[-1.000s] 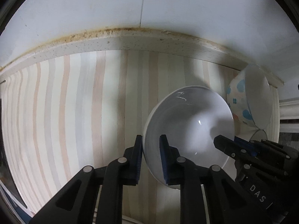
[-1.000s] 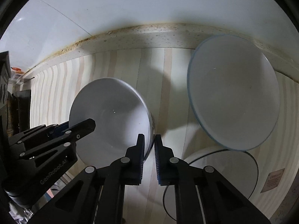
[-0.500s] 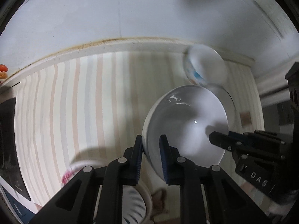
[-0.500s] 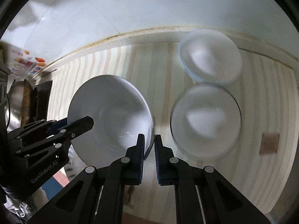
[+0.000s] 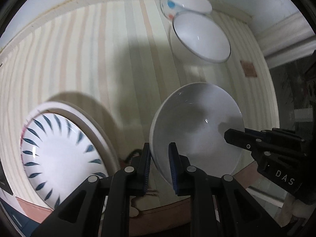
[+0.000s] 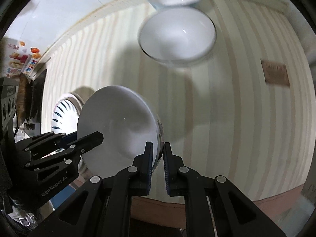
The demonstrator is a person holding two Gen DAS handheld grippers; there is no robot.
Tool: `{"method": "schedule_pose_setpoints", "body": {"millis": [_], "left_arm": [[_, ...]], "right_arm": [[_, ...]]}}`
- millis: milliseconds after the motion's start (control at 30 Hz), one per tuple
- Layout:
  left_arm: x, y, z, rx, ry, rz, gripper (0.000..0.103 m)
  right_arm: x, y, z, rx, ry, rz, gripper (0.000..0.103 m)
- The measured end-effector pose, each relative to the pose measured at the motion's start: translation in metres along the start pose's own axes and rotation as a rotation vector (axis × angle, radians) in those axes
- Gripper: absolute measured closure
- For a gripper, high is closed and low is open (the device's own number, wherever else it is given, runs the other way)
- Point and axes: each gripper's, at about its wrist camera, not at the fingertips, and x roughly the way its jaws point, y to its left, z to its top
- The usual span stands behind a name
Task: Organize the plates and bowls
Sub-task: 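Lift and carry the white bowl with both grippers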
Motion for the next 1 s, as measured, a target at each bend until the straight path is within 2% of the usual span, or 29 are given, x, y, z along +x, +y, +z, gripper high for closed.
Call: {"method": "schedule_pose_setpoints", "body": {"millis": [300, 600, 667, 833, 933, 1000], "left_arm": [[0.024, -0.013, -0.006, 0.031, 0.037, 0.025, 0.087], [0.037, -0.022, -0.005, 0.042, 0.052, 0.045, 0.087], [0.038, -0.023, -0.004, 0.044, 0.054, 0.046, 0.087], [0.041, -0.032, 0.002, 0.054, 0.055, 0.057, 0.087], [0.032, -0.033, 0.0, 0.055, 0.065, 0.063, 0.087], [0.01, -0.032, -0.001, 0.059, 0.037, 0.073, 0.087]], "right_arm": [[0.019, -0.022, -0.015, 0.04, 0.01, 0.001, 0.091], [0.027, -0.021, -0.016, 0.04, 0.031, -0.011, 0.091], [0.037, -0.011, -0.016, 0.038, 0.036, -0.015, 0.091], [0.036, -0.018, -0.016, 0.045, 0.043, -0.007, 0.09], [0.035, -0.021, -0.015, 0.057, 0.057, 0.015, 0.089], [0.028, -0.023, -0.014, 0.052, 0.062, 0.022, 0.088]]}}
